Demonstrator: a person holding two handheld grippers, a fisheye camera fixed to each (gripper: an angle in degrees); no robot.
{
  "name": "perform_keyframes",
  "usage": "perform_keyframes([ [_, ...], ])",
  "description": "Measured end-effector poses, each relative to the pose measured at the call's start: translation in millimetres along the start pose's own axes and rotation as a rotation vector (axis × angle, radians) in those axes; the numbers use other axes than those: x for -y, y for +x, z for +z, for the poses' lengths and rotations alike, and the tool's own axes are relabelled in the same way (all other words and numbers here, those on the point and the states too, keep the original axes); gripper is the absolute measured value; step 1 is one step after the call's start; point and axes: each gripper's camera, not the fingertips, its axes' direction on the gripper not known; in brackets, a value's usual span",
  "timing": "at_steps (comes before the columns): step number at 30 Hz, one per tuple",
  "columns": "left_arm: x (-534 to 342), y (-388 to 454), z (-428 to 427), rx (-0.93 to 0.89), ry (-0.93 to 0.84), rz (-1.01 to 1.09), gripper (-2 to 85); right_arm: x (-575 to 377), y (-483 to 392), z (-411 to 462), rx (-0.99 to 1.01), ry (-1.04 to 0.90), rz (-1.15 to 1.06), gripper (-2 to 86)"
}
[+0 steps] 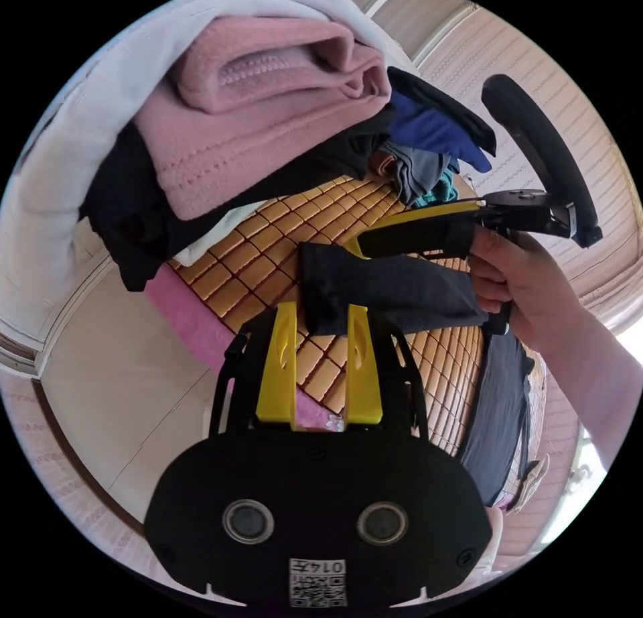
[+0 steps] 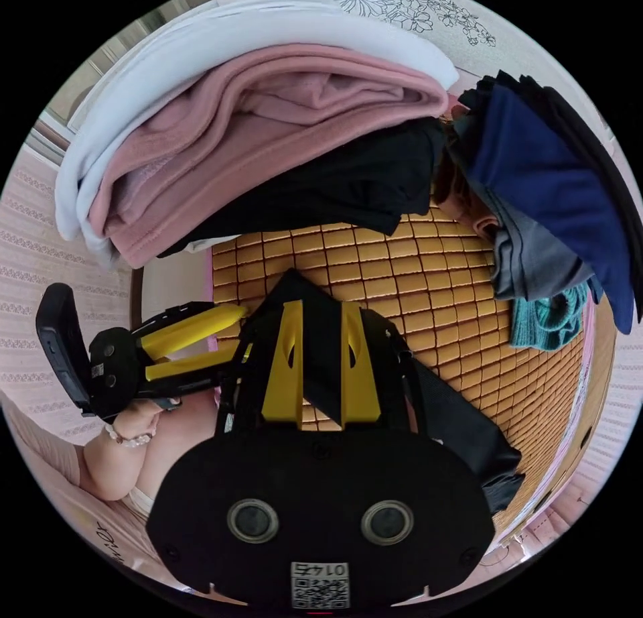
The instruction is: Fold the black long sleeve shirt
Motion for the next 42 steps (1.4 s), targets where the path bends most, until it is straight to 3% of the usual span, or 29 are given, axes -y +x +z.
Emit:
perform_keyframes([
  [5, 6.2, -9.6, 3.5, 0.003, -0.01, -0.038, 6.4, 23.4, -10.2, 41.9, -0.037, -0.079, -0.007, 7.0],
  [11, 10.3, -10.8, 1.2, 0.041, 0.014, -0.038, 0.3, 37.8, -18.8, 53.6, -0.06, 0.001, -0.026, -0.5],
  [14, 13.5, -15.7, 4.9, 0.001, 0.0, -0.061, 0.7, 41.2, -15.0, 62.7, -0.057, -0.014, -0.021, -0.7],
  [21, 12.7, -18.5, -4.5, -0.013, 0.071, -0.064, 5.0, -8.7, 12.2, -1.3, -0.003, 0.232, 0.081, 0.8],
  [33, 13.5, 12.2, -8.1, 0.029, 0.151, 0.053, 8.3, -176.0, 60.2, -16.9, -0.004, 0.159, 0.371, 6.4],
  [42, 10.3, 35.9, -28.7, 0.131, 0.202, 0.139, 8.6, -172.5, 71.2, -28.1, -0.009, 0.131, 0.33, 6.8],
])
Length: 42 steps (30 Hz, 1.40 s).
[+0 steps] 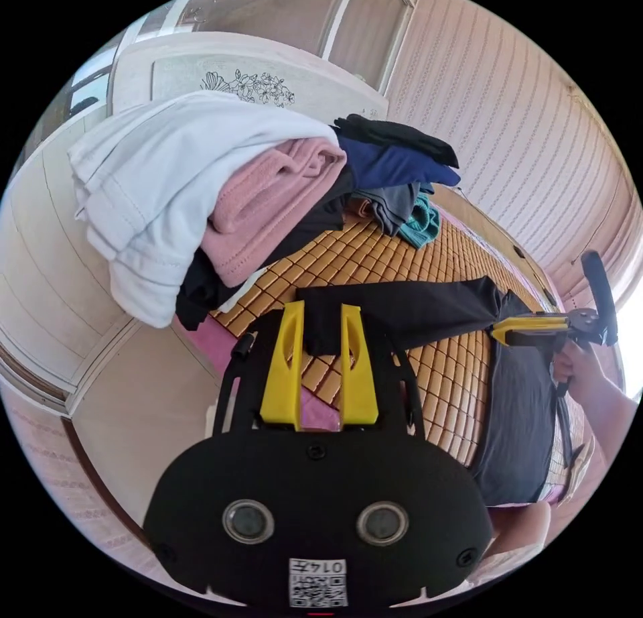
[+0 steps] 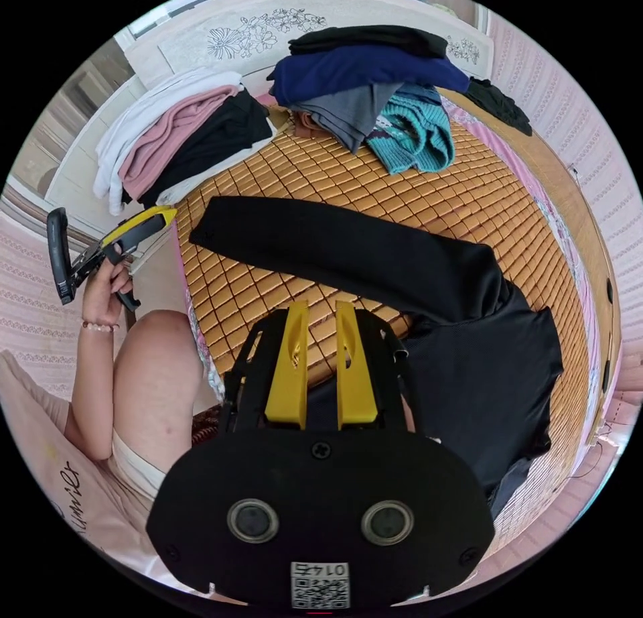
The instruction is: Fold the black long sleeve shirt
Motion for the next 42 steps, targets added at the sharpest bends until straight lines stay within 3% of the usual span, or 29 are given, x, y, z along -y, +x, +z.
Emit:
perform_keyframes([
  [11, 10.9, -1.2, 59.0, -0.048, -0.236, -0.028, 9.4, 118.6, -102.7, 41.8, -0.013, -0.044, -0.283, 7.2],
  [15, 14.4, 5.7, 66.3, -0.047, -0.248, 0.0, 8.2, 123.5, -117.1, 58.4, -0.134, -0.09, -0.316, 7.5],
  [25, 14.0, 27.5, 55.0, -0.034, -0.166, 0.077, -0.3, 81.3, -72.4, -17.1, 0.021, 0.028, -0.232, -0.7],
  [30, 19.6, 66.3, 0.3, -0.294, 0.136, 0.145, -0.8, 11.3, 4.5, -129.5, 0.09, 0.275, -0.075, -0.8],
  [34, 14.9, 143.7, -41.8, -0.605, 0.287, 0.349, -0.9, -82.6, 74.0, -231.7, 0.111, 0.515, 0.091, -0.6],
  [38, -6.9, 228.7, -69.0, -0.862, 0.269, 0.559, -0.9, -230.3, 123.7, -339.8, 0.045, 0.701, 0.253, -0.1],
  [42, -41.9, 293.0, -74.3, -1.014, 0.147, 0.713, -0.9, -366.7, 134.6, -383.6, -0.133, 0.625, 0.419, 0.1],
])
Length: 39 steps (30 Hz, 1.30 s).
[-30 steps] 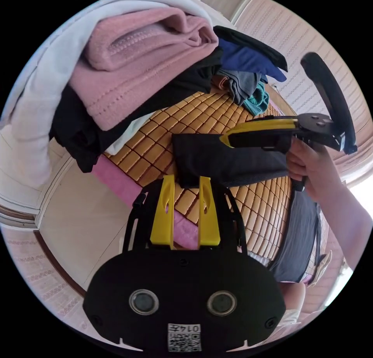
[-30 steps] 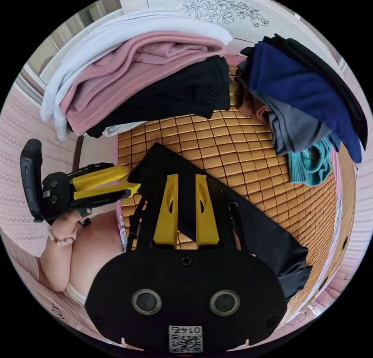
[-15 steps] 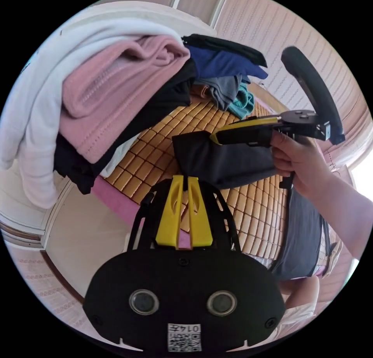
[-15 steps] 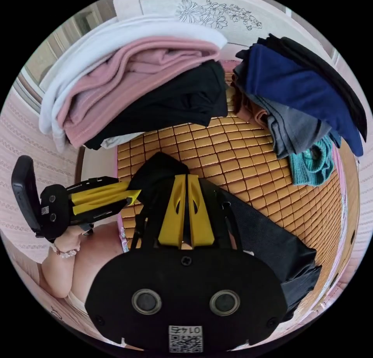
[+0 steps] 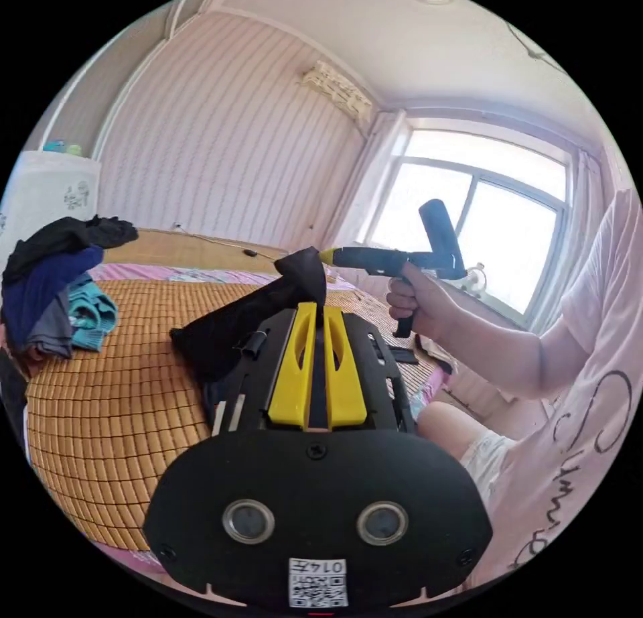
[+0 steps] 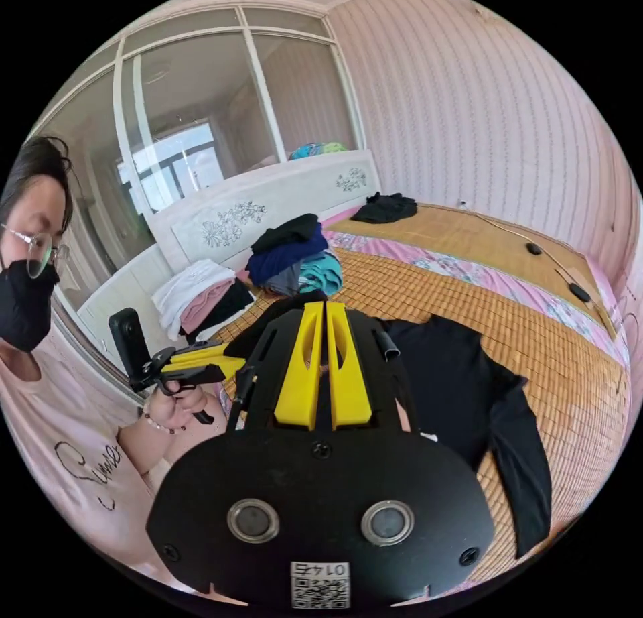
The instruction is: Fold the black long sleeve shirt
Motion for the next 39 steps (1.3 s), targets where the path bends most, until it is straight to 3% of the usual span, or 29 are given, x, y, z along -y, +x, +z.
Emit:
perform_keyframes([
  [3, -14.8, 26.4, 55.0, -0.081, -0.172, 0.022, -0.9, -64.0, 45.8, -20.0, -0.088, -0.149, 0.132, 0.1],
  [7, -39.4, 58.5, 111.5, -0.08, -0.388, 0.084, -0.9, -124.9, 88.0, -26.9, -0.059, -0.232, 0.306, 0.1],
  [16, -24.2, 126.4, 145.1, -0.124, -0.423, 0.299, -0.3, -160.0, 127.7, -104.6, -0.015, -0.086, 0.384, -0.1],
  [23, -76.1, 144.3, 239.3, -0.268, -0.744, 0.301, 5.0, -198.9, 170.1, -88.0, -0.12, -0.374, 0.555, 0.0],
  [28, -77.1, 139.1, 241.6, -0.331, -0.772, 0.284, 6.0, -183.4, 177.9, -90.6, -0.169, -0.407, 0.486, 0.7],
  [31, -55.6, 104.4, 225.7, -0.205, -0.723, 0.282, 6.1, -145.0, 187.6, -74.9, -0.134, -0.374, 0.406, 2.2],
  [35, -25.0, 26.9, 211.2, 0.111, -0.699, 0.278, 5.5, -52.7, 196.0, -16.6, 0.033, -0.312, 0.246, 6.9],
  [39, -2.4, -25.0, 213.4, 0.238, -0.683, 0.232, 5.0, 51.9, 188.9, 71.5, 0.063, -0.311, 0.076, 8.4],
])
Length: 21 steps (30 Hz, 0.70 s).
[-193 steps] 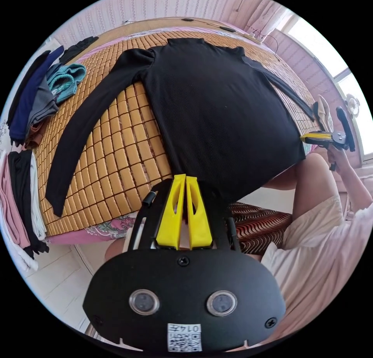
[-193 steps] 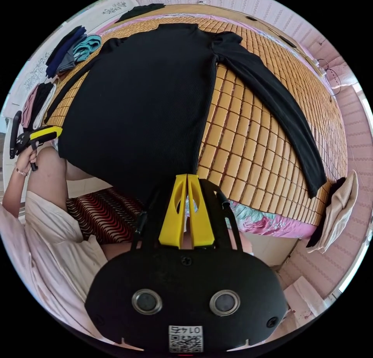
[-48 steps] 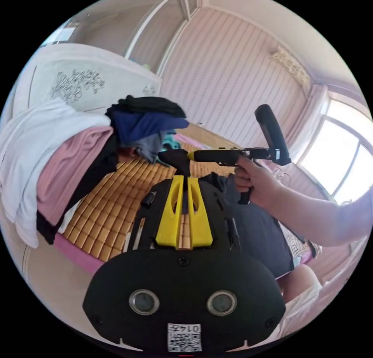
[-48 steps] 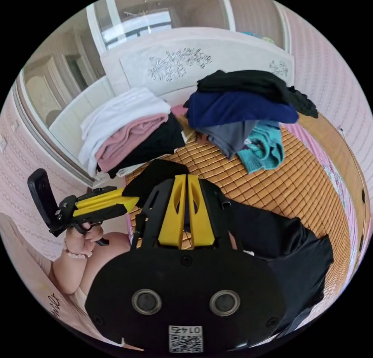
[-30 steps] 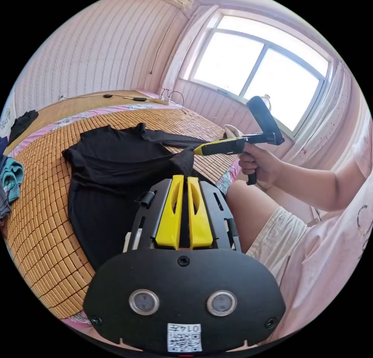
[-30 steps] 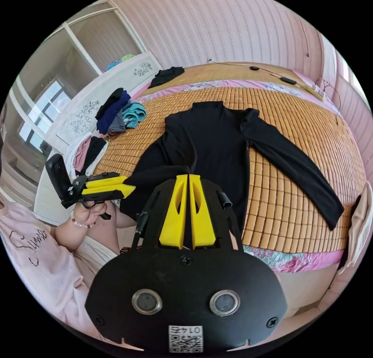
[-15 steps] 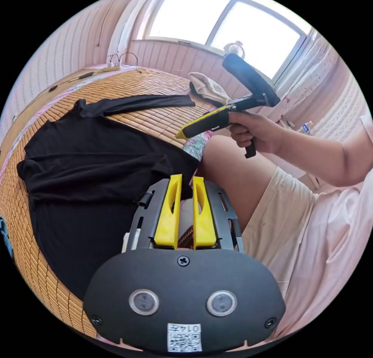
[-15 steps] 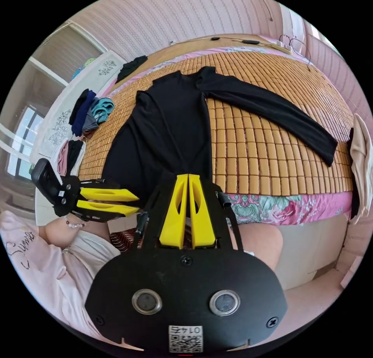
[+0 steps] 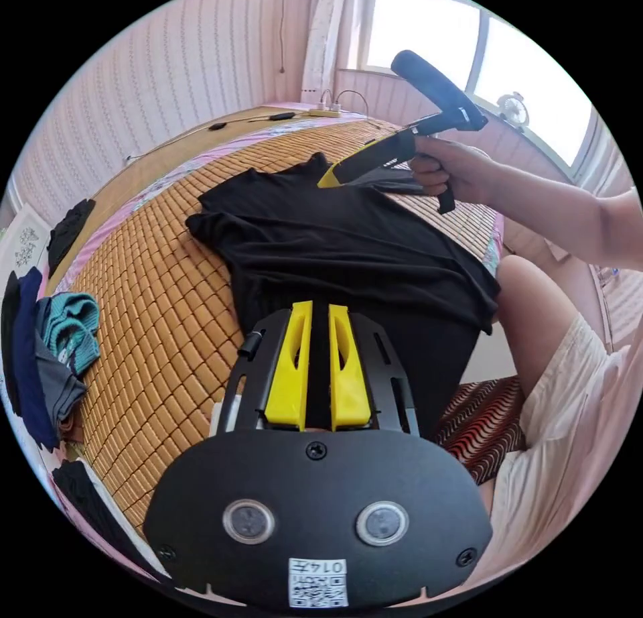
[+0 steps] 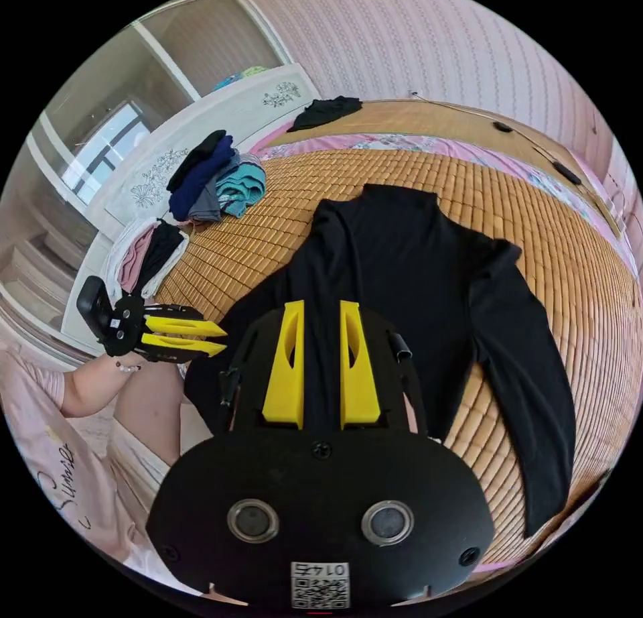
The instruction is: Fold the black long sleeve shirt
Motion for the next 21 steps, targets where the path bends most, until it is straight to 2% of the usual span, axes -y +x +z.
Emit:
perform_keyframes([
  [3, 14.1, -22.8, 11.0, 0.068, 0.006, -0.019, 5.3, 73.7, -5.5, 44.6, -0.042, -0.029, -0.037, 8.9],
  [9, 37.7, -52.0, 59.0, 0.037, -0.094, -0.055, 6.6, 144.2, 4.7, 123.3, -0.043, -0.164, 0.005, 8.5],
  [10, 38.6, -56.4, 69.9, 0.031, -0.152, -0.062, 5.9, 146.7, 5.5, 128.0, -0.046, -0.185, 0.003, 7.7],
  [12, 36.9, -62.7, 64.4, 0.002, -0.117, -0.086, 1.7, 153.5, 6.7, 124.1, -0.092, -0.146, -0.019, 1.0],
  [14, 31.4, -69.2, 54.3, 0.054, -0.086, -0.113, -0.2, 159.0, 10.9, 114.2, -0.087, -0.094, -0.025, 0.2],
  [17, 26.7, -81.4, 63.6, 0.041, -0.131, -0.153, -0.6, 165.3, 22.8, 125.0, -0.058, -0.127, 0.0, 0.3],
  [19, 24.2, -90.1, 63.6, 0.003, -0.095, -0.194, -0.4, 165.5, 27.4, 134.6, -0.079, -0.183, 0.016, 1.5],
  [21, 25.1, -95.2, 63.0, -0.012, -0.103, -0.205, 0.4, 163.5, 37.7, 114.8, -0.06, -0.14, 0.055, 5.5],
])
